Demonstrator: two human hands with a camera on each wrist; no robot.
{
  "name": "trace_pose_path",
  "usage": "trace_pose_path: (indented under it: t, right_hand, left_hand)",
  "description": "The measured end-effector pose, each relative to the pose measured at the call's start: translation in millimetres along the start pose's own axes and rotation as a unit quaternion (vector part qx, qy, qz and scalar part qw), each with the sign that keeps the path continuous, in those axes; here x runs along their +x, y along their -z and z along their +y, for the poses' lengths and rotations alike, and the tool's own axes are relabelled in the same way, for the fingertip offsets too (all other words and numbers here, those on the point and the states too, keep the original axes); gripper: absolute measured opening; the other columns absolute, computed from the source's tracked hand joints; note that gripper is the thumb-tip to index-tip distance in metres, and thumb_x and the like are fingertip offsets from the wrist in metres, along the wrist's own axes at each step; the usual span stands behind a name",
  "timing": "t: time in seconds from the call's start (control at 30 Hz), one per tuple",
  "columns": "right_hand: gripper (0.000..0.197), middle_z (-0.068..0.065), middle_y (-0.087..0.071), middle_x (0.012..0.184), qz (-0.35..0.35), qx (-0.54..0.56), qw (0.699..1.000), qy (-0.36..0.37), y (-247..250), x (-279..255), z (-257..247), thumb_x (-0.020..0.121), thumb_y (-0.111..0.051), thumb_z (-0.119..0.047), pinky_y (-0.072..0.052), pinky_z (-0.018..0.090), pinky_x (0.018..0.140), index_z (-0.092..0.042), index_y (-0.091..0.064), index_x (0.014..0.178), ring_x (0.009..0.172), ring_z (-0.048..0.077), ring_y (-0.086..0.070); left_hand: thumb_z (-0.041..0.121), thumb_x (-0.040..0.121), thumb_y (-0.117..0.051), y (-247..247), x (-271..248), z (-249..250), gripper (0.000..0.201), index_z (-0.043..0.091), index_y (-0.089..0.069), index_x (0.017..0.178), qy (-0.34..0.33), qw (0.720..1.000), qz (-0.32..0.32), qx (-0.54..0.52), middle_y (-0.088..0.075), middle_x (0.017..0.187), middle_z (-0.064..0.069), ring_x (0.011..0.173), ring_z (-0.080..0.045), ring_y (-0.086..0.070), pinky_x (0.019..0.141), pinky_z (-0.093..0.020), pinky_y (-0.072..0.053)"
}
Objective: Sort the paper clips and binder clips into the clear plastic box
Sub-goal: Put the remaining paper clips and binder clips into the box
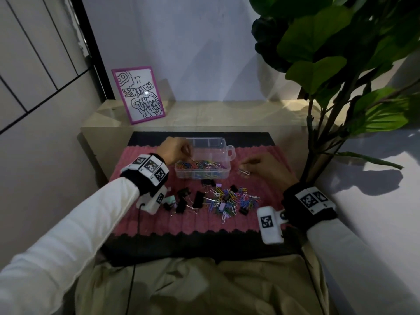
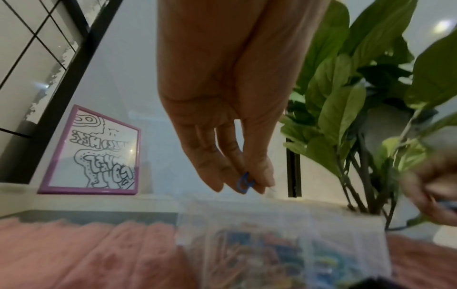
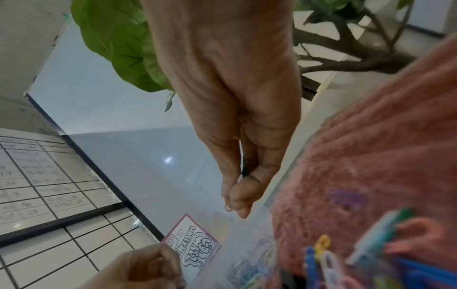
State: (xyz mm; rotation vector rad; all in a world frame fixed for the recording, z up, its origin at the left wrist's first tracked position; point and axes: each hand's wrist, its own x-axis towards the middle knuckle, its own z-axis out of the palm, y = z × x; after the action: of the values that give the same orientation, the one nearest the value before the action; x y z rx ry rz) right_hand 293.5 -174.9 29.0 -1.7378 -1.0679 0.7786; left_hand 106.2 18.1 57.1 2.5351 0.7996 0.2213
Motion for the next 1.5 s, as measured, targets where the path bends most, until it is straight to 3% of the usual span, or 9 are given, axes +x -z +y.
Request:
trace_pose_path:
  t: [0.17, 0.33, 0.5, 0.6, 0.7, 0.8, 1.03, 1.23, 1.5]
  right_hand:
    - [0.024, 0.025, -0.066, 0.099, -0.013, -0.015, 0.999, 0.037, -18.4, 28.1, -34.4, 0.086, -0.059, 0.0, -0.053, 0.013, 0.061, 0.014, -0.061, 0.104, 0.068, 0.008, -0.067]
    - [0.031, 0.018, -0.062, 0.117, -0.083, -0.182, 0.979, 0.033, -33.2, 41.5, -41.2, 0.089, -0.049, 0.002, -0.052, 0.034, 0.089, -0.001, -0.056, 0.12, 0.104, 0.028, -0.063]
    - [0.022, 0.013, -0.068, 0.106, -0.029, -0.242, 0.961, 0.127, -17.7, 21.4, -27.2, 0.086, -0.055, 0.0, -0.045, 0.005, 0.079, -0.002, -0.064, 0.106, 0.092, 0.015, -0.063]
    - [0.013, 0.013, -0.07, 0.098, -0.038, -0.284, 0.949, 0.134, -3.1, 1.3, -11.8, 0.083, -0.062, -0.001, -0.039, 0.002, 0.068, -0.002, -0.068, 0.095, 0.084, 0.014, -0.061]
    - [0.016, 0.007, -0.067, 0.098, -0.098, -0.381, 0.918, 0.047, 3.1, -13.8, -2.8, 0.084, -0.064, -0.014, -0.034, 0.012, 0.058, -0.003, -0.066, 0.096, 0.083, 0.011, -0.053]
    - [0.031, 0.002, -0.056, 0.095, -0.153, -0.421, 0.894, -0.024, -4.1, -18.7, 6.1, 0.079, -0.07, -0.025, -0.036, 0.024, 0.066, -0.008, -0.06, 0.103, 0.087, 0.013, -0.049]
    - [0.025, -0.006, -0.055, 0.075, -0.115, -0.33, 0.937, 0.009, -18.0, -22.0, 14.6, 0.07, -0.077, -0.015, -0.037, 0.022, 0.061, -0.007, -0.066, 0.09, 0.071, 0.01, -0.051]
    - [0.008, -0.01, -0.063, 0.063, -0.047, -0.217, 0.975, 0.027, 7.1, -19.1, 17.5, 0.072, -0.074, -0.004, -0.04, 0.005, 0.057, -0.006, -0.072, 0.08, 0.052, -0.011, -0.057]
    - [0.015, -0.006, -0.068, 0.065, 0.025, -0.066, 0.997, 0.022, 12.7, -24.6, 24.4, 0.073, -0.071, 0.002, -0.052, 0.014, 0.058, -0.013, -0.07, 0.076, 0.059, 0.001, -0.064]
  left_hand:
    - [0.006, 0.078, -0.064, -7.4, -2.9, -3.0, 0.011, 0.008, -0.063, 0.089, 0.005, 0.997, 0.007, 0.075, -0.07, 0.095, -0.012, 0.09, -0.026, -0.065, 0.081, -0.037, -0.053]
    - [0.005, 0.085, -0.056, -15.0, -8.1, -0.3, 0.018, 0.01, -0.061, 0.101, -0.014, 0.995, 0.048, 0.081, -0.072, 0.098, -0.008, 0.091, -0.023, -0.067, 0.084, -0.039, -0.054]
    - [0.006, 0.086, -0.056, -17.4, -10.7, -1.6, 0.019, 0.012, -0.071, 0.096, -0.001, 0.992, 0.007, 0.128, -0.07, 0.104, -0.01, 0.094, -0.025, -0.065, 0.086, -0.039, -0.053]
    - [0.009, 0.086, -0.056, -22.2, -18.5, 14.9, 0.018, 0.014, -0.068, 0.098, -0.068, 0.988, 0.062, 0.122, -0.065, 0.105, -0.007, 0.096, -0.023, -0.062, 0.084, -0.036, -0.051]
    - [0.006, 0.085, -0.055, -36.8, -26.6, 41.8, 0.02, 0.012, -0.066, 0.1, -0.144, 0.985, -0.036, 0.086, -0.066, 0.106, -0.006, 0.097, -0.02, -0.061, 0.084, -0.029, -0.045]
    - [0.001, 0.083, -0.052, -58.9, -28.2, 55.7, 0.03, 0.01, -0.062, 0.11, -0.17, 0.962, -0.169, 0.133, -0.063, 0.113, -0.008, 0.102, -0.022, -0.06, 0.087, -0.03, -0.045]
    - [0.006, 0.086, -0.047, -73.8, -25.1, 64.9, 0.02, 0.002, -0.058, 0.103, -0.166, 0.95, -0.172, 0.203, -0.062, 0.106, -0.017, 0.097, -0.031, -0.059, 0.083, -0.039, -0.048]
    - [0.018, 0.081, -0.064, -54.7, -18.9, 56.1, 0.021, 0.008, -0.068, 0.099, -0.152, 0.971, -0.156, 0.1, -0.069, 0.098, -0.006, 0.09, -0.019, -0.062, 0.072, -0.02, -0.039]
    - [0.014, 0.081, -0.065, -30.5, -16.0, 34.4, 0.005, 0.014, -0.066, 0.086, -0.066, 0.981, -0.153, -0.099, -0.064, 0.071, 0.005, 0.054, 0.004, -0.059, 0.061, -0.005, -0.045]
